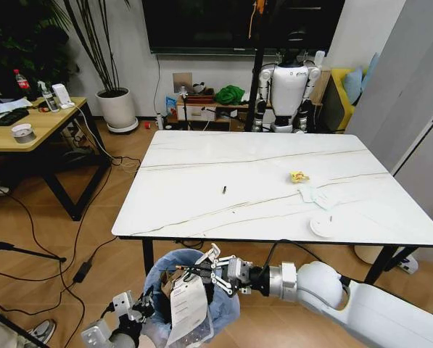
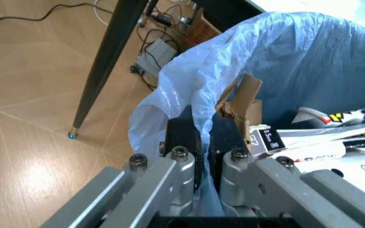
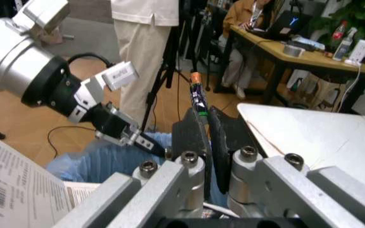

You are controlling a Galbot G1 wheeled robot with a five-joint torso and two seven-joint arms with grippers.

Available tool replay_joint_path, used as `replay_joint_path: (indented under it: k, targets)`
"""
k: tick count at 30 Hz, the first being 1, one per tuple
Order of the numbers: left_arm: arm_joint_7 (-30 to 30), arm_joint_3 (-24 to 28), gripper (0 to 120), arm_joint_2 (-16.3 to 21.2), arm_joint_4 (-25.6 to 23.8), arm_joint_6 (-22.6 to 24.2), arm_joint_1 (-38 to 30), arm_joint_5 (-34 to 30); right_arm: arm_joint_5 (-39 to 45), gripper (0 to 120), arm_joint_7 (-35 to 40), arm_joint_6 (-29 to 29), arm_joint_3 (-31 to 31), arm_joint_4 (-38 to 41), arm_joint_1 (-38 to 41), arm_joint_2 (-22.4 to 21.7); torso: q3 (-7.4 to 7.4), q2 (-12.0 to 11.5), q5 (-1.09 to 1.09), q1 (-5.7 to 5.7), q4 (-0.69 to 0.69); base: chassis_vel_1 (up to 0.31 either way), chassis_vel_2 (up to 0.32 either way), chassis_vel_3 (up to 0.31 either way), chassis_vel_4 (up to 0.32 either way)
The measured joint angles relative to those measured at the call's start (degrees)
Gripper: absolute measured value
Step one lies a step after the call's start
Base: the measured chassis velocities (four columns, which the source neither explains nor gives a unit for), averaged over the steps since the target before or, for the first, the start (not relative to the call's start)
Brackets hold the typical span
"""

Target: Pick up the trash bin and place the trash from the table into it.

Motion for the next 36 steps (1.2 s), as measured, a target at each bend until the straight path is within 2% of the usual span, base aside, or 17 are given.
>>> replay_joint_path:
  k: [2, 6, 8, 9, 10, 13, 14, 18, 21, 22, 25, 28, 30, 33, 35, 36]
  targets:
    - [0.0, 0.0, 0, 0.0, 0.0, 0.0, 0.1, 0.0, -0.1, 0, -0.1, 0.4, -0.3, -0.7, -0.3, 0.2, 0.0, 0.0, 0.0, 0.0, 0.0, 0.0, 0.0, 0.0, 0.0]
    - [0.0, 0.0, 0, -0.1, -0.1, 0.0, 0.0, 0.0, -0.3, 8, -0.1, 1.0, -0.6, -1.5, -0.9, 0.5, 0.0, 0.0, 0.0, 0.0, -0.02, 0.0, 0.0, 0.0, 0.0]
    - [0.0, 0.1, 0, -0.2, -0.2, 0.0, -0.1, 0.0, -0.3, 18, -0.1, 1.2, -0.6, -1.7, -1.0, 0.5, 0.0, 0.0, 0.01, 0.0, -0.01, 0.0, 0.0, 0.0, 0.0]
    - [0.0, 0.1, 0, -0.2, -0.2, 0.0, -0.1, 0.0, -0.3, 18, -0.1, 1.2, -0.6, -1.7, -1.1, 0.5, 0.0, 0.0, 0.01, 0.0, -0.01, 0.0, 0.0, 0.0, 0.0]
    - [-0.1, 0.1, 0, -0.3, -0.2, 0.0, 0.0, 0.0, -0.3, 26, -0.1, 1.3, -0.6, -1.8, -1.2, 0.5, 0.0, 0.0, 0.0, 0.0, -0.01, 0.0, 0.0, 0.0, 0.0]
    - [-0.1, 0.1, 0, -0.4, -0.3, 0.1, 0.2, 0.1, -0.3, 38, -0.1, 1.7, -0.4, -2.3, -1.3, 0.3, 0.0, 0.0, 0.0, 0.0, -0.01, 0.0, 0.0, 0.0, 0.0]
    - [-0.1, 0.1, 0, -0.4, -0.3, 0.1, 0.2, 0.1, -0.3, 38, -0.1, 1.7, -0.4, -2.3, -1.3, 0.3, 0.0, 0.0, 0.0, 0.0, -0.01, 0.0, 0.0, 0.0, 0.0]
    - [-0.1, -0.1, 0, -0.4, -0.4, 0.1, 0.7, 0.1, 1.7, 54, 1.0, 2.0, 1.4, -3.4, -0.9, 0.3, 0.0, 0.0, 0.01, 0.0, -0.02, 0.0, 0.0, 0.0, 0.0]
    - [0.0, -0.2, 0, -0.7, -0.4, 0.0, 1.3, 0.3, 6.2, 68, 5.3, 1.7, 3.4, -5.5, 1.3, 0.7, 0.0, 0.0, 0.0, 0.0, 0.0, 0.0, 0.0, 0.0, 0.0]
    - [0.0, -0.2, 0, -0.7, -0.4, 0.0, 1.3, 0.3, 6.2, 68, 5.3, 1.7, 3.4, -5.5, 1.3, 0.7, 0.0, 0.0, 0.0, 0.0, 0.0, 0.0, 0.0, 0.0, 0.0]
    - [0.0, 0.1, 0, -0.4, -0.1, 0.0, 1.4, 0.3, 10.1, 78, 9.7, 0.9, 4.8, -7.7, 2.6, 0.8, 0.0, 0.0, 0.0, 0.0, -0.01, 0.0, 0.0, 0.0, 0.0]
    - [0.0, 0.2, 0, -0.4, 0.3, 0.0, 1.3, 0.3, 13.5, 93, 15.8, -0.8, 5.1, -11.5, 4.4, 2.7, 0.0, 0.0, 0.02, 0.0, -0.02, 0.0, 0.0, 0.0, 0.0]
    - [0.0, 0.2, 0, -0.5, 0.3, 0.0, 1.3, 0.3, 14.3, 95, 17.4, -1.2, 4.9, -12.7, 4.9, 3.7, 0.0, 0.0, -0.01, 0.0, -0.03, 0.0, 0.0, 0.0, 0.0]
    - [-0.1, -0.1, 0, -0.5, -0.2, 0.0, 1.1, 0.0, 17.7, 100, 24.9, -3.4, 3.8, -18.4, 7.5, 8.3, 0.0, 0.0, 0.0, 0.0, -0.01, 0.0, 0.0, 0.0, 0.0]
    - [-0.2, -0.2, 0, -0.4, -0.3, 0.0, 1.1, 0.0, 18.0, 100, 26.4, -3.7, 3.6, -20.0, 8.1, 9.4, 0.0, 0.0, 0.01, 0.0, 0.0, 0.0, 0.0, 0.0, 0.0]
    - [-0.3, -0.5, 0, -0.2, -0.5, 0.0, 1.2, -0.2, 18.3, 100, 28.7, -4.2, 3.1, -23.5, 9.5, 11.7, 0.0, 0.0, 0.02, 0.0, -0.01, 0.0, 0.0, 0.0, 0.0]
